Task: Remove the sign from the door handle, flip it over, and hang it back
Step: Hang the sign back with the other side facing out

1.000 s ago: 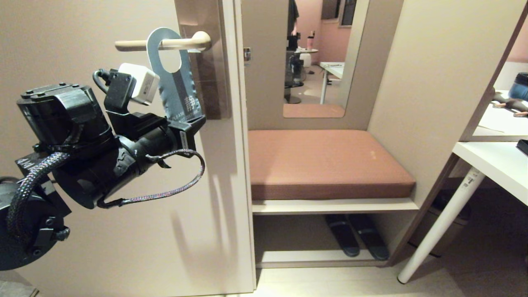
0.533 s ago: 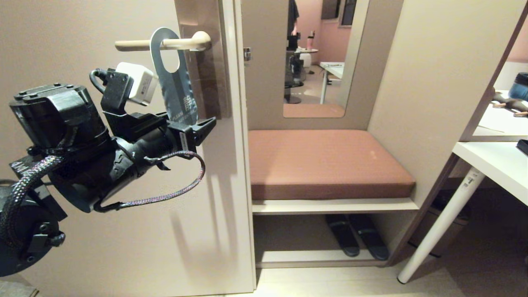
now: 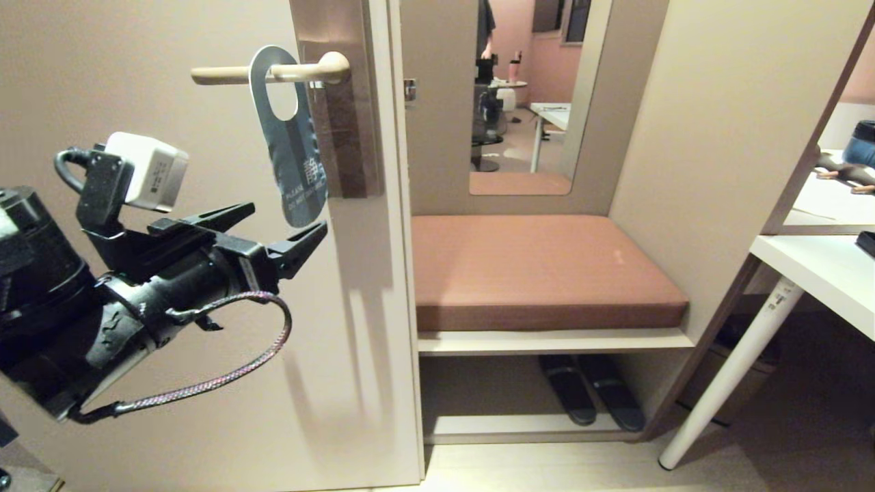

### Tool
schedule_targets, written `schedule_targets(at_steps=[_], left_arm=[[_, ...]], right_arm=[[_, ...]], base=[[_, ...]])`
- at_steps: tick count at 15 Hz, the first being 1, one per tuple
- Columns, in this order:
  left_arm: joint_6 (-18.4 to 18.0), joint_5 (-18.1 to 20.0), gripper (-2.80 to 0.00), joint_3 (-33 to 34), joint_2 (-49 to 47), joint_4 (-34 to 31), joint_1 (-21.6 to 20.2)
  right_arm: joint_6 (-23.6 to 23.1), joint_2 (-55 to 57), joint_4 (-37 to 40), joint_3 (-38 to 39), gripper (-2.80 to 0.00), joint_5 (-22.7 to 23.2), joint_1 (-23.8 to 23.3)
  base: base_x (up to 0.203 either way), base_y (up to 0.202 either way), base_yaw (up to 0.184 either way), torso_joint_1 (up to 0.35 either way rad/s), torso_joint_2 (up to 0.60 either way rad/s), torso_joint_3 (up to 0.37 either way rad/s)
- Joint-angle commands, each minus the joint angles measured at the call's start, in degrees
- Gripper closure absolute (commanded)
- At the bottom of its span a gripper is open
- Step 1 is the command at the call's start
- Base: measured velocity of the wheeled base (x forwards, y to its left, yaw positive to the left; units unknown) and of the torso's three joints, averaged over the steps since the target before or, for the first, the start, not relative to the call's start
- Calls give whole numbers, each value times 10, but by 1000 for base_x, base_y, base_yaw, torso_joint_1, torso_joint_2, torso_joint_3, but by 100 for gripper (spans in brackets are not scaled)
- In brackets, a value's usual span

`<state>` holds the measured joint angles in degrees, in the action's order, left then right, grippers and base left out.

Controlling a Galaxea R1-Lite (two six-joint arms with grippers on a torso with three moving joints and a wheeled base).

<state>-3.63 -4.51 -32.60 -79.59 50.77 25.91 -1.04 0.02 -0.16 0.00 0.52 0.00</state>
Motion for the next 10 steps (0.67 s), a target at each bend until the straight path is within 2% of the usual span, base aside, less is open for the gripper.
schedule_targets(at_steps=[1, 2, 3, 4, 10], left_arm=[[0, -1, -280, 27, 49, 1, -9], [0, -1, -280, 35, 57, 1, -15], [-1, -1, -41, 40, 62, 1, -18], [0, -1, 0, 40, 64, 3, -18], [1, 2, 0, 34, 61, 1, -31]], right_arm=[[0, 0, 0, 0, 0, 1, 0], [0, 0, 0, 0, 0, 0, 0], [0, 0, 0, 0, 0, 0, 0], [0, 0, 0, 0, 0, 1, 0], [0, 0, 0, 0, 0, 1, 0]], base=[[0, 0, 0, 0, 0, 0], [0, 0, 0, 0, 0, 0], [0, 0, 0, 0, 0, 0], [0, 0, 0, 0, 0, 0], [0, 0, 0, 0, 0, 0]])
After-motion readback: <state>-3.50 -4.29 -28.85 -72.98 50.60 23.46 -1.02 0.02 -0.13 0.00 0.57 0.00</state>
